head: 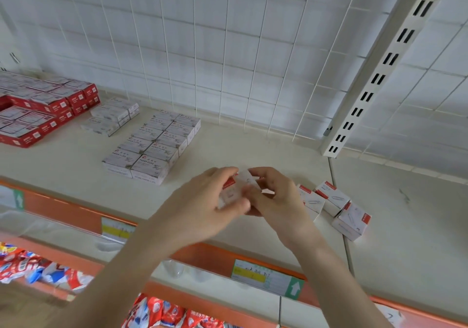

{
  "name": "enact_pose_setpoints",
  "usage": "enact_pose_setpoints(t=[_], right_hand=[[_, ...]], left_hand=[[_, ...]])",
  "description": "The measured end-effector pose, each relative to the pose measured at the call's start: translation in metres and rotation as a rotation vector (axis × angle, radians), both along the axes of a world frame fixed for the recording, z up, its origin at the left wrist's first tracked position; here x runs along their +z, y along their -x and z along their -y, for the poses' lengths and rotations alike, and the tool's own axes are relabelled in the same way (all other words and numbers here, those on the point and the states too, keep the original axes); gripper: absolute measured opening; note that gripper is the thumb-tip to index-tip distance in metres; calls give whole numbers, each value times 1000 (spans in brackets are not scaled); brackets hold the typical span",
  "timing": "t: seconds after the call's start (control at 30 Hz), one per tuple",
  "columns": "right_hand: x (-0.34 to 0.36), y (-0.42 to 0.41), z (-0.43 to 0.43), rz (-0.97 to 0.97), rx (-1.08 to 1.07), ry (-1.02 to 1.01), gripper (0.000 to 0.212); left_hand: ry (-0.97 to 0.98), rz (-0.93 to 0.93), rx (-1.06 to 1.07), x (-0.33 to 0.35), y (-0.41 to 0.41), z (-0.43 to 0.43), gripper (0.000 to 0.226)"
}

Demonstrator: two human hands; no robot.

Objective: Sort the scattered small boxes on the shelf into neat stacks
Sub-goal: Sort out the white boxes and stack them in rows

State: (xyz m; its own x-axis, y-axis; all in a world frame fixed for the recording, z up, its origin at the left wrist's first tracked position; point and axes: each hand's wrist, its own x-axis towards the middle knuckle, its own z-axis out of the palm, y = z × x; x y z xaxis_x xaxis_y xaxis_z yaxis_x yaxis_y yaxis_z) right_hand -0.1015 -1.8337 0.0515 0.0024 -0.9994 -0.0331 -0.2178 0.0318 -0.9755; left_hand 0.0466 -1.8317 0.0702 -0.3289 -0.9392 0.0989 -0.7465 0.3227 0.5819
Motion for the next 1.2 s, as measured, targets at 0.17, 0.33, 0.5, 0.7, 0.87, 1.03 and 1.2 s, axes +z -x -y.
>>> enact_pose_setpoints(t=[0.17, 0.33, 0.5, 0.7, 0.87, 1.03, 1.2], right_hand=[[-5, -12, -5, -109, 60, -5, 17], [3, -10, 11, -508, -53, 155, 30], [2, -41, 22, -921, -51, 116, 42], [-1, -69, 39, -1114, -102, -98, 42], [4, -70, 41, -1175, -70, -97, 38], [5, -61, 56, -1146, -46, -106, 24], [8, -40, 84, -1093, -120, -80, 35]], left_hand=[[124, 200, 84, -13, -18, -4, 44], [75, 279, 74, -23, -59, 9, 51], [47, 326, -12, -33, -66, 18, 53], [102, 332, -96, -32, -74, 24, 54], [136, 314, -211, -31, -77, 31, 43], [229, 448, -323, -25, -65, 50, 33], [238, 444, -321, -12, -46, 87, 18]])
